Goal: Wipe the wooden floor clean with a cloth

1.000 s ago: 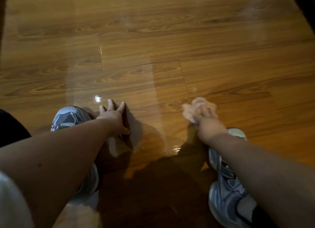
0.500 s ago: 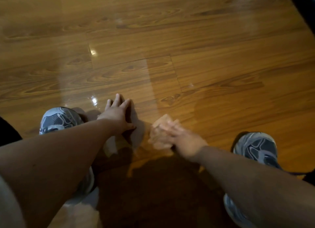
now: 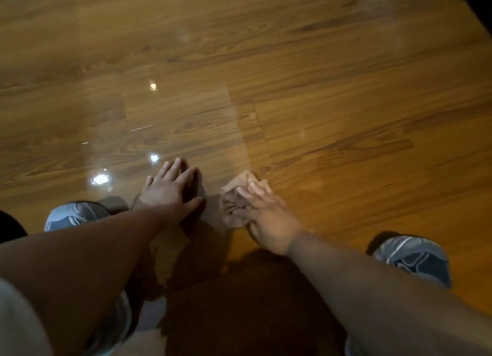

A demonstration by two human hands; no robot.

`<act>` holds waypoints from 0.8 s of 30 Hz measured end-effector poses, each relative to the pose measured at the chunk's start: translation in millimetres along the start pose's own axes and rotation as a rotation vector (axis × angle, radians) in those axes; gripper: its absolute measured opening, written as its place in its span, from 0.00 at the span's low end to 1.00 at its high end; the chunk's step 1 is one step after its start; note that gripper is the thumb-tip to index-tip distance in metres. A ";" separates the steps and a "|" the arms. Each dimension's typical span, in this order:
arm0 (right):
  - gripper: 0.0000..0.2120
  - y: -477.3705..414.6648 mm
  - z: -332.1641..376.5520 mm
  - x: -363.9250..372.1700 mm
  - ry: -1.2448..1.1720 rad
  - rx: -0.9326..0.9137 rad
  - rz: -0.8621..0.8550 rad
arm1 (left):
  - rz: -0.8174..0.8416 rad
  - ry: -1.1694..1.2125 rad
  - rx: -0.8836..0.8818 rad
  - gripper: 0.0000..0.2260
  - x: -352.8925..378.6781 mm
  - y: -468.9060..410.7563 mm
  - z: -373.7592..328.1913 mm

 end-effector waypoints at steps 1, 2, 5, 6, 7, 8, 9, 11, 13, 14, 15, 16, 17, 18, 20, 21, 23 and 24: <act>0.25 8.3 -21.0 -4.5 0.032 0.012 0.010 | -0.004 -0.009 0.000 0.36 -8.7 -8.2 -3.3; 0.27 22.4 -48.8 -12.1 0.057 0.098 -0.006 | 0.002 -0.006 -0.014 0.37 -17.3 -18.1 -9.1; 0.25 81.9 -138.4 -50.8 0.011 0.533 -0.236 | 0.025 0.039 -0.070 0.39 -30.6 -39.6 -25.9; 0.23 102.6 -167.4 -64.1 -0.073 0.718 -0.324 | 0.035 0.032 -0.064 0.40 -32.8 -46.6 -37.8; 0.21 119.0 -187.3 -75.2 -0.192 0.894 -0.438 | 0.043 0.023 -0.050 0.40 -34.9 -50.7 -47.5; 0.21 129.4 -203.7 -82.4 -0.321 1.061 -0.544 | 0.051 0.023 -0.031 0.41 -37.5 -55.4 -59.9; 0.21 132.5 -213.4 -83.1 -0.405 1.203 -0.611 | 0.058 0.025 -0.015 0.41 -39.9 -59.1 -70.5; 0.22 109.5 -207.4 -82.4 -0.367 1.297 -0.563 | 0.068 0.026 0.004 0.42 -41.9 -63.8 -86.5; 0.23 48.4 -179.2 -80.5 -0.202 0.973 -0.477 | 0.085 0.017 -0.009 0.45 -40.5 -68.1 -95.8; 0.23 13.0 -156.4 -74.7 -0.158 0.737 -0.390 | 0.103 0.003 -0.019 0.46 -40.6 -69.6 -98.0; 0.23 -17.3 -131.9 -65.1 -0.146 0.508 -0.279 | 0.121 -0.015 -0.019 0.48 -41.6 -70.8 -98.2; 0.24 -39.3 -108.3 -53.9 -0.162 0.308 -0.149 | 0.142 -0.046 -0.012 0.49 -43.6 -70.3 -96.3; 0.24 -51.8 -90.4 -46.9 -0.160 0.157 -0.035 | 0.159 -0.083 -0.006 0.49 -46.0 -69.0 -91.8; 0.24 -56.0 -83.4 -47.6 -0.147 0.074 0.020 | 0.167 -0.111 -0.008 0.50 -48.2 -68.5 -86.1; 0.28 -48.2 -103.7 -65.0 -0.127 0.095 -0.062 | 0.172 -0.103 -0.041 0.50 -52.1 -72.3 -75.7; 0.29 -37.4 -127.4 -76.6 -0.121 0.178 -0.137 | 0.167 -0.076 -0.058 0.50 -54.2 -76.6 -73.3; 0.28 1.1 -187.8 -97.7 -0.052 0.455 -0.257 | 0.155 -0.044 -0.060 0.49 -54.7 -82.3 -75.0; 0.26 24.7 -216.8 -109.0 -0.031 0.620 -0.306 | 0.144 -0.041 -0.048 0.49 -56.9 -84.1 -78.4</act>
Point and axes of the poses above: each hand's wrist, its own y-axis away from the middle knuckle, its own x-axis out of the palm, z = x × y, the point moved 8 cm from there along -y, towards the middle knuckle, and after that the axes turned 14 degrees about -x, right-handed, at the moved point
